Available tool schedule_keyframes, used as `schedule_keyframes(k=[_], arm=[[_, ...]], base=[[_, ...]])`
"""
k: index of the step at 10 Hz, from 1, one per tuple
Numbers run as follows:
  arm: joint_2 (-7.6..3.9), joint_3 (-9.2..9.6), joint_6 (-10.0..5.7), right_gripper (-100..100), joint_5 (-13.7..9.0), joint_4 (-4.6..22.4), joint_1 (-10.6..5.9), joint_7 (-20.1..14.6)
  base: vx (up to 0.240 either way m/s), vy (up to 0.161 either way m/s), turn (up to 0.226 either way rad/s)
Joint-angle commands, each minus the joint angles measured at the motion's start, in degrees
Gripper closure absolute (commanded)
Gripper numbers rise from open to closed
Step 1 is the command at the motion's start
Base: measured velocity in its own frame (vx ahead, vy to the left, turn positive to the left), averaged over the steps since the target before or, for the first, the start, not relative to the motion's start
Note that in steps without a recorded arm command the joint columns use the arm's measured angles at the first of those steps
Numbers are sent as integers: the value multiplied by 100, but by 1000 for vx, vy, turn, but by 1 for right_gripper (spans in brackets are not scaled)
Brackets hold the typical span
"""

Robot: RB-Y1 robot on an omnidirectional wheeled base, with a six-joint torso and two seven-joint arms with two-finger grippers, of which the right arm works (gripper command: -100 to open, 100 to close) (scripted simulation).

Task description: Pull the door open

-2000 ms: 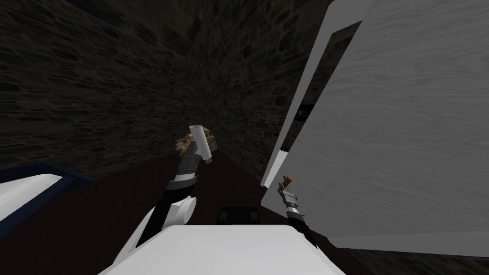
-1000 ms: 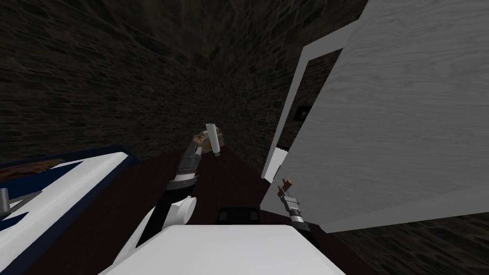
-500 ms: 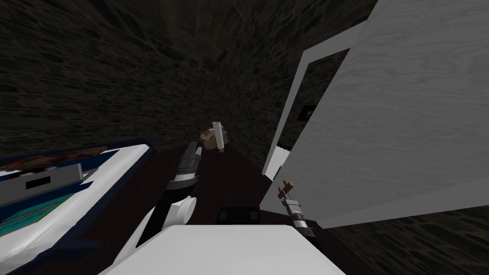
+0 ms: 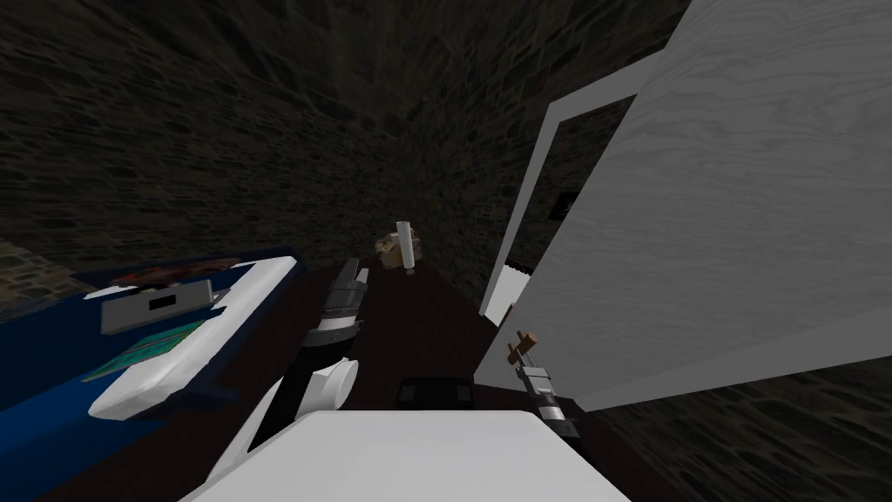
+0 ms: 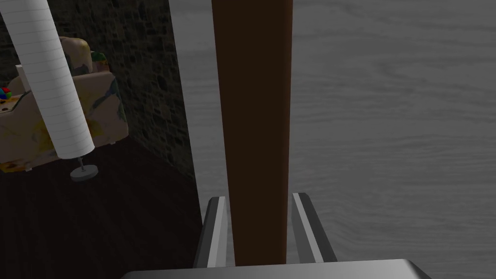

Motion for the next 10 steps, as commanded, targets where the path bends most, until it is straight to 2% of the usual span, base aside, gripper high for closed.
schedule_keyframes(k=[1,8,9,10], arm=[[-14,67,-49,100,40,53,1,-65],[-149,256,-294,100,173,308,-72,-342],[-144,234,-269,100,161,273,-78,-313],[-160,295,-332,100,188,353,-89,-377]], base=[[-197,-18,125],[-206,-50,120],[-79,-21,24],[-112,-34,136]])
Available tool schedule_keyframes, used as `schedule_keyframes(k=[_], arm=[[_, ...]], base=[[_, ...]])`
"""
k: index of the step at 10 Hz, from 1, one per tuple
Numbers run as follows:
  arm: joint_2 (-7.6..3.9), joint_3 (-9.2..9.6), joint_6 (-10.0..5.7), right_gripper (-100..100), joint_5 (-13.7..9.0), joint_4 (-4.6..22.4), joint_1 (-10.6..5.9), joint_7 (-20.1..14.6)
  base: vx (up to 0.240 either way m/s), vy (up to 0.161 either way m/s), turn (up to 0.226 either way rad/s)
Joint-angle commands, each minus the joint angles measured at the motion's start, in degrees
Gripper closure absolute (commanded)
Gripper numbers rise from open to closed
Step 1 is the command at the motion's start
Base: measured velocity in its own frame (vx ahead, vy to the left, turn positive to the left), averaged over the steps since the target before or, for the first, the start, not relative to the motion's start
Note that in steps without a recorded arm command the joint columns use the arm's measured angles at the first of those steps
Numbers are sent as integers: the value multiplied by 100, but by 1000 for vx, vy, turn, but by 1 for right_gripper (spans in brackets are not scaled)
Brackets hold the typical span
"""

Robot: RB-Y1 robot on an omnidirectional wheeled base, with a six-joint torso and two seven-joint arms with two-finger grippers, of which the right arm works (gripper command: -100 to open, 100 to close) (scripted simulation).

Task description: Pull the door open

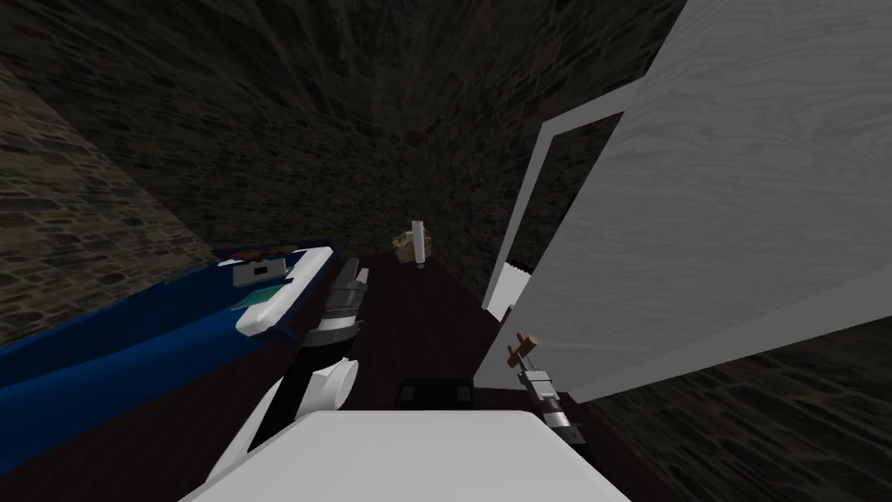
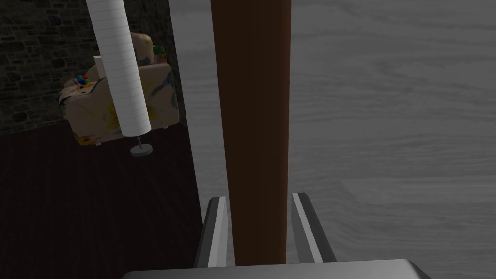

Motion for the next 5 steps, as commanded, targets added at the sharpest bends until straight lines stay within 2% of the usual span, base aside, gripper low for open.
schedule_keyframes(k=[1,5], arm=[[-13,36,-64,100,17,60,-16,-51],[-74,157,-248,100,69,254,-64,-205]], base=[[-183,-41,128],[-215,-41,129]])
